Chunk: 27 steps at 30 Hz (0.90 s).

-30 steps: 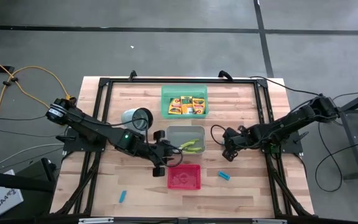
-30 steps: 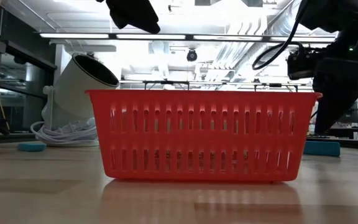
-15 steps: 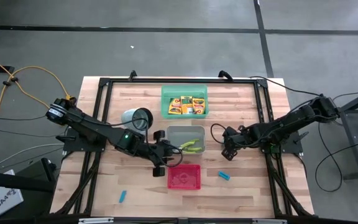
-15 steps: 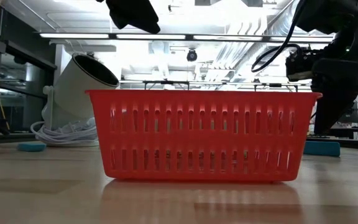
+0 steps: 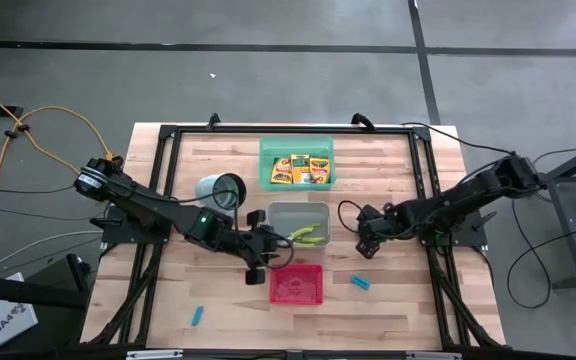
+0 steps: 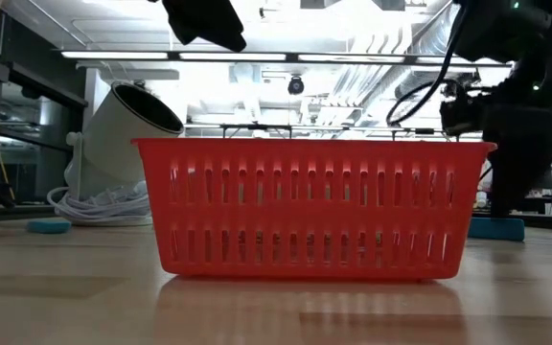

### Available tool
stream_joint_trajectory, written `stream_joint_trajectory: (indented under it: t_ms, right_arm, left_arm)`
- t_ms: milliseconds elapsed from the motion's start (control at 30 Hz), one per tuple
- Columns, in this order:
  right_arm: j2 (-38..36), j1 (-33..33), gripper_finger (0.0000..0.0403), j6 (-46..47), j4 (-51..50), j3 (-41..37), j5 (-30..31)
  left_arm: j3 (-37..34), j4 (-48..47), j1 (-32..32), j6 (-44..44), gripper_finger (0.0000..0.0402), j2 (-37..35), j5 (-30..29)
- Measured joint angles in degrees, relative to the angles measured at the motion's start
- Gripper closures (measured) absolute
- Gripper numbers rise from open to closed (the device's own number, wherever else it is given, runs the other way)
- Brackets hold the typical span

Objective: Pick & Place School Supplies
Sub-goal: Put the blue eraser into the red bin

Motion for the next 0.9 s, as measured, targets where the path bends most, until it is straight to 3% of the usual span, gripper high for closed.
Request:
stream_joint_trajectory:
  t_ms: [233, 467, 800, 900]
  right_arm:
    - [7.1, 0.0, 0.0292, -0.2, 2.4, 0.3, -0.6]
    - [7.4, 0.0, 0.0296, -1.1, 2.7, 0.2, -0.6]
    - [7.4, 0.0, 0.0371, -3.0, 2.9, 0.1, -1.4]
    - [7.4, 0.0, 0.0374, -3.2, 2.9, 0.1, -1.8]
  left_arm:
    - [0.0, 0.0, -0.6, 0.0, 0.0287, 0.0, 0.0]
    - [0.0, 0.0, -0.7, 0.0, 0.0287, 0.0, 0.0]
    - [0.0, 0.0, -0.7, 0.0, 0.0287, 0.0, 0.0]
    - [0.0, 0.0, -0.7, 0.0, 0.0287, 0.0, 0.0]
